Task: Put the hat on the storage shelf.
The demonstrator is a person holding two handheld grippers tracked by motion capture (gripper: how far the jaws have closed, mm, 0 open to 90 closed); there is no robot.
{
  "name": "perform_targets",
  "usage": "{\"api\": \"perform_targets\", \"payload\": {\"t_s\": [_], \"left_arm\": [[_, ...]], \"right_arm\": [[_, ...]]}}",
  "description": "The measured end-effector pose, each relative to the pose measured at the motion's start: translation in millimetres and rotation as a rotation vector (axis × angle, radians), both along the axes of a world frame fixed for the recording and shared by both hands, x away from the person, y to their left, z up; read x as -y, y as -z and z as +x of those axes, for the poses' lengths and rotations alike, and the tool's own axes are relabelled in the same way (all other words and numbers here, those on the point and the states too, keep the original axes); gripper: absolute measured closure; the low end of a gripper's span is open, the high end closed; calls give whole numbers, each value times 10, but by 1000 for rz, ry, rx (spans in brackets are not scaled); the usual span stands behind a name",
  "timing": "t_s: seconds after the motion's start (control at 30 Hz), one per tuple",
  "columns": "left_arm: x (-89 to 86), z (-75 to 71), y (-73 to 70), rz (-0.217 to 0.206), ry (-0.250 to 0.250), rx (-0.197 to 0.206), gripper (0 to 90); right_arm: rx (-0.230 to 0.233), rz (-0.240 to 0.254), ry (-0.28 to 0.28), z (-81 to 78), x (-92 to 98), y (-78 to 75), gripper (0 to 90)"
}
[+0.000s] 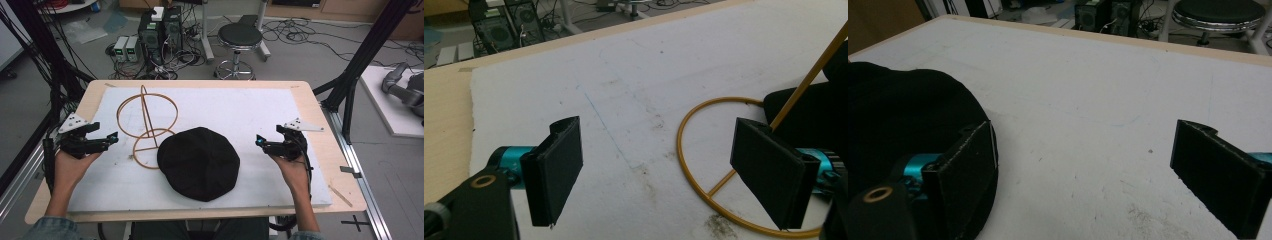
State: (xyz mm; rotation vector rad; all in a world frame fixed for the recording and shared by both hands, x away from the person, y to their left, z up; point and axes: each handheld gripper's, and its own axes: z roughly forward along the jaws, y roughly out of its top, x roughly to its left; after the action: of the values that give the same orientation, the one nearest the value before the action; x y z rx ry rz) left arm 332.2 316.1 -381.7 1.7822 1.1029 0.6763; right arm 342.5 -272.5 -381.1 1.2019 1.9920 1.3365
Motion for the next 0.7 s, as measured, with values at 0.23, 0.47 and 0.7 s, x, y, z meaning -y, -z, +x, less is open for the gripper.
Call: {"api": "perform_targets", "payload": {"t_s": [0.23, 0.47, 0.7], "left_arm": [[-1, -4, 15, 4, -7, -6, 214], [-3, -1, 19, 4, -8, -11, 214], [-7, -4, 10, 2, -8, -8, 214]], "right_arm": [[-1, 9, -1, -12, 1, -3, 106], [6, 13, -13, -18, -28, -10, 106], [4, 25, -21, -14, -51, -17, 106]]}}
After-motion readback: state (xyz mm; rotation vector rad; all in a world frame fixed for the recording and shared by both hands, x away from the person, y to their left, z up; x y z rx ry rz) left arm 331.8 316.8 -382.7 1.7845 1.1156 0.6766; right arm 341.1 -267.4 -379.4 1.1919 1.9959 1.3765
